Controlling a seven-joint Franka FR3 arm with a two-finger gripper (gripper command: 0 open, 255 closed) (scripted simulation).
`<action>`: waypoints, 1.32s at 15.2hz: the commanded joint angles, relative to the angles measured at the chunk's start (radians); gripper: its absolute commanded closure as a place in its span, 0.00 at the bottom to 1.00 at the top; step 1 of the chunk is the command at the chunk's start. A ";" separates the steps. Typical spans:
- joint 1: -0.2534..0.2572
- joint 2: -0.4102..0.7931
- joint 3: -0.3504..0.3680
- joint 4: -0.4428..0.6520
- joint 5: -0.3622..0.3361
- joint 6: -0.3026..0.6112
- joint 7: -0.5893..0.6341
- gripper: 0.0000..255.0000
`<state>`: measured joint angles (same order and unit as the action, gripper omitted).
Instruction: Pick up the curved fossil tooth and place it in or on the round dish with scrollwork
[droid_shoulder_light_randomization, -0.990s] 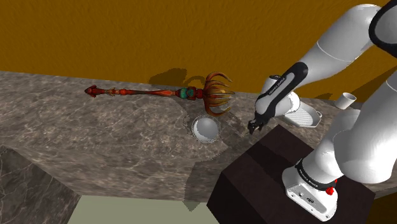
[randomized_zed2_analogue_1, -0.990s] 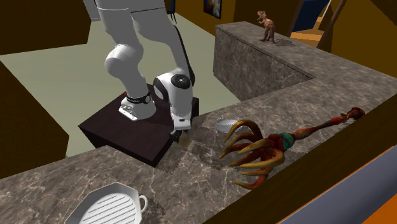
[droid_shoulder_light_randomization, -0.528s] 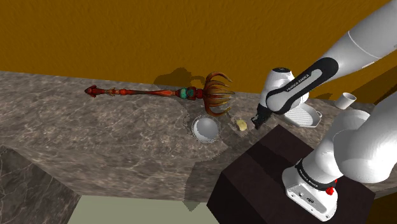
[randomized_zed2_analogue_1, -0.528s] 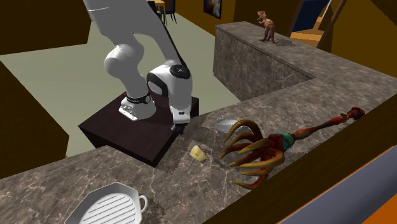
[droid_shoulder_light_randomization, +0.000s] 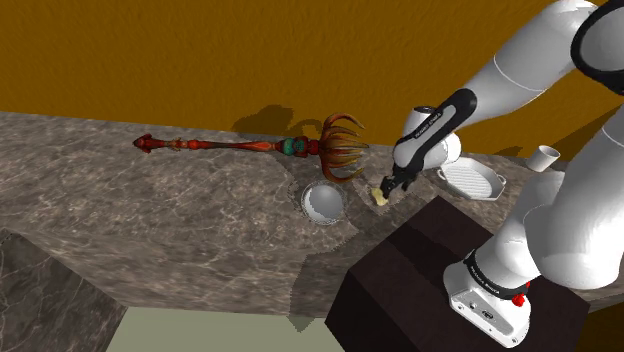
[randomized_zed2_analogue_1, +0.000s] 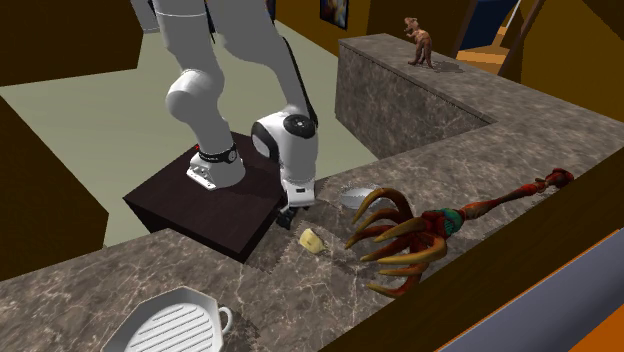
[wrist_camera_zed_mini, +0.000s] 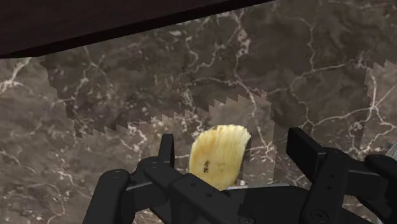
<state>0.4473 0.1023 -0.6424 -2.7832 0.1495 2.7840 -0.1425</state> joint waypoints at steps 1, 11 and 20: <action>-0.028 0.100 0.063 0.069 0.163 0.022 -0.103 0.00; -0.218 0.345 0.297 0.239 0.394 0.108 -0.264 0.00; -0.243 0.370 0.326 0.248 0.415 0.125 -0.282 0.00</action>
<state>0.2049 0.4720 -0.3169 -2.5348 0.5642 2.9093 -0.4239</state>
